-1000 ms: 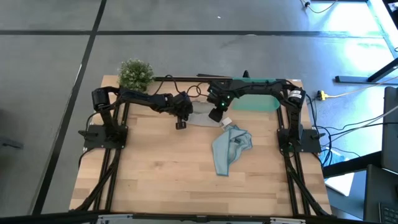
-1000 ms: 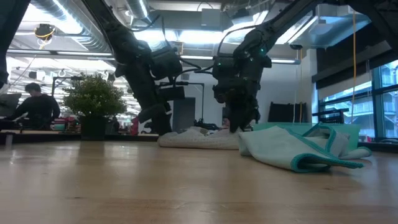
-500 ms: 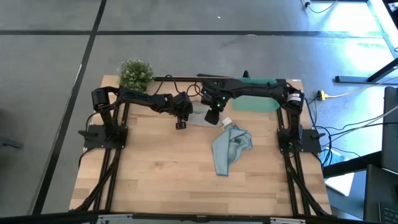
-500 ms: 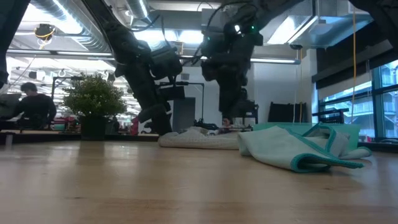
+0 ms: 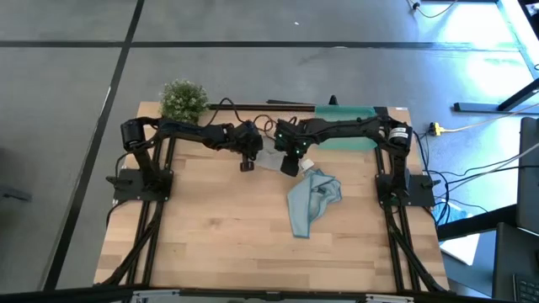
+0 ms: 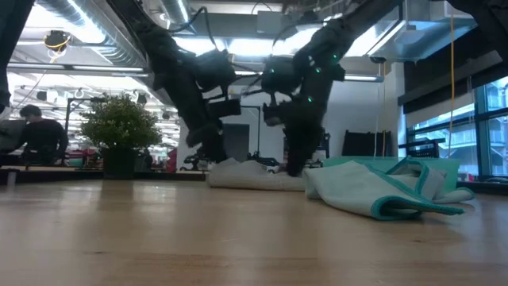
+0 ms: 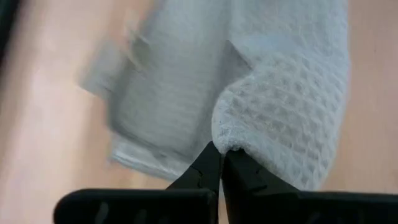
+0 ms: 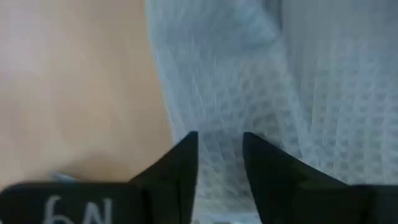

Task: Roll microfiber towels into tight, uniform cylinder then place into a basket
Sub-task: Roll the grey microfiber towel

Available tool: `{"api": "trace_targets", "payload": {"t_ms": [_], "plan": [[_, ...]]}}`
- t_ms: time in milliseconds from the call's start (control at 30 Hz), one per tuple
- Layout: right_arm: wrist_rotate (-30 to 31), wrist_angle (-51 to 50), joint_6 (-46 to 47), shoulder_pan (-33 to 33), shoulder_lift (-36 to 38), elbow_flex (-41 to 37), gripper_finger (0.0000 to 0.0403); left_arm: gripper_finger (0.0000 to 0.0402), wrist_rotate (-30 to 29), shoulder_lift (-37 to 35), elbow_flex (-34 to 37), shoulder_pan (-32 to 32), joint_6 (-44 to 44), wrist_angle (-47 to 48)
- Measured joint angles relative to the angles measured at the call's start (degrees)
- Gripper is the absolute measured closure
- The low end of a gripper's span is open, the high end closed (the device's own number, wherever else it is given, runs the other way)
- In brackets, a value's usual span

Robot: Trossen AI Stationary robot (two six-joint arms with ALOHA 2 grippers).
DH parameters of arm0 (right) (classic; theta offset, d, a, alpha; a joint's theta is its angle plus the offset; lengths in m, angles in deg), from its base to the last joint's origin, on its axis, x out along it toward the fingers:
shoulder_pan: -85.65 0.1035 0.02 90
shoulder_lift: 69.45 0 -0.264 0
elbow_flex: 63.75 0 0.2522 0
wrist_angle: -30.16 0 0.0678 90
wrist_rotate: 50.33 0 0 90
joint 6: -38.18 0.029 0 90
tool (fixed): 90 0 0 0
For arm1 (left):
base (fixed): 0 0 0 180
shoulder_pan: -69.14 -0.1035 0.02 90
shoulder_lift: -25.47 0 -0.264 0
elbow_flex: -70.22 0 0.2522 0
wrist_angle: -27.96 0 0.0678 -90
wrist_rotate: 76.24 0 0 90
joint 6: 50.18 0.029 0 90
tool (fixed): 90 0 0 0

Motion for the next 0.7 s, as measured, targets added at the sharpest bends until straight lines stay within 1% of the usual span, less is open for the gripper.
{"api": "trace_targets", "payload": {"t_ms": [67, 233, 400, 467, 600, 700], "plan": [[1.08, 1.0, 0.01, 0.07, 0.0, -1.97, 0.0276, 0.0401, -0.71, 0.04, -0.7, -0.2, 0.93, -0.6], [1.17, 4.91, 0.04, 0.07, 0.21, -5.6, 0.0276, 0.0399, -1.0, 0.26, -0.93, -0.52, 1.02, -0.17], [1.19, 6.37, 0.11, 0.04, 0.31, -6.41, 0.0276, 0.0397, -1.01, 0.3, -0.93, -0.52, 1.01, -0.43], [1.19, 6.81, 0.22, 0.04, 0.27, -6.48, 0.0276, 0.0389, -1.99, 0.3, -0.93, -0.52, 0.98, -0.45], [1.21, 7.47, 0.38, 0.02, 0.17, -6.5, 0.0276, 0.0364, -7.21, 0.3, -0.93, -0.5, 0.73, -0.1], [1.21, 7.53, 0.42, 0.02, 0.15, -6.5, 0.0276, 0.0345, -7.45, 0.3, -0.93, -0.48, 0.69, -0.14]]}}
